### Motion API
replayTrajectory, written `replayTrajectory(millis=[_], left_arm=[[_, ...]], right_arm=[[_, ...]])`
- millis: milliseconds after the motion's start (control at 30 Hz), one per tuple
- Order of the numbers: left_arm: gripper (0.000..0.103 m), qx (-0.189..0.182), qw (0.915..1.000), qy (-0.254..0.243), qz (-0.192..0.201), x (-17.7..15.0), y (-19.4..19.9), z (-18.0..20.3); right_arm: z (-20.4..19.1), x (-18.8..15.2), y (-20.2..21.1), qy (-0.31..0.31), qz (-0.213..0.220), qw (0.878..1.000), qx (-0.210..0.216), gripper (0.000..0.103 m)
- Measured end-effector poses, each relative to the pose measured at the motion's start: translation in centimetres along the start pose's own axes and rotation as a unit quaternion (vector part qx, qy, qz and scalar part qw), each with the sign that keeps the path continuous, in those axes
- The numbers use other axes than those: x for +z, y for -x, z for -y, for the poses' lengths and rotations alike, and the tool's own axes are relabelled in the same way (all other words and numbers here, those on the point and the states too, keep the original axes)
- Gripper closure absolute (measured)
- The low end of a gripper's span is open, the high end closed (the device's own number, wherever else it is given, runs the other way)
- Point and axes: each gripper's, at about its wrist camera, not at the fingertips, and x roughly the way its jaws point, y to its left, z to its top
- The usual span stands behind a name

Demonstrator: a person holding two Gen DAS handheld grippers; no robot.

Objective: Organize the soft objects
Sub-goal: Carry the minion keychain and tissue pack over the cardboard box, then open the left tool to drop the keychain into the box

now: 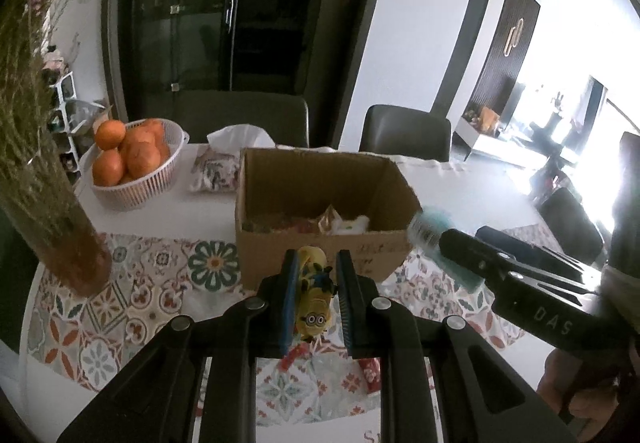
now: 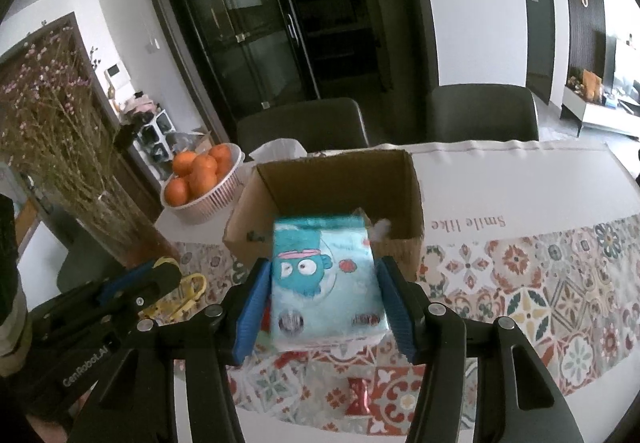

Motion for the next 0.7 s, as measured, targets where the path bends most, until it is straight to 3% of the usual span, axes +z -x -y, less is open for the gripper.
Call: replayTrajectory(millis=[33,200,467,700], left_arm=[[0.084,0.0,1.0,-0.001,0.002,0.3,-0.2,0.0],[0.084,-0.006,1.0,0.004,0.002,2.3,-1.8,0.0],[0.084,-0.009,0.9999,-0.006,0.014,6.3,-4.7,0.2],[0.084,0.001,0.9996,-0.026,0.009,7.8,-7.8,0.5]], right_arm=[[0.1,0.2,-0.2,-0.001,0.001,1.0,0.001,0.058],[0.3,1.9,-1.4,-0.004,0.006,1.0,0.005,0.08],[1.3,5.2,-3.9,-0.012,0.003,1.0,0.01,0.08],[2.4,6.4,-6.2,-0.015,-0.005,1.0,0.004,0.08]])
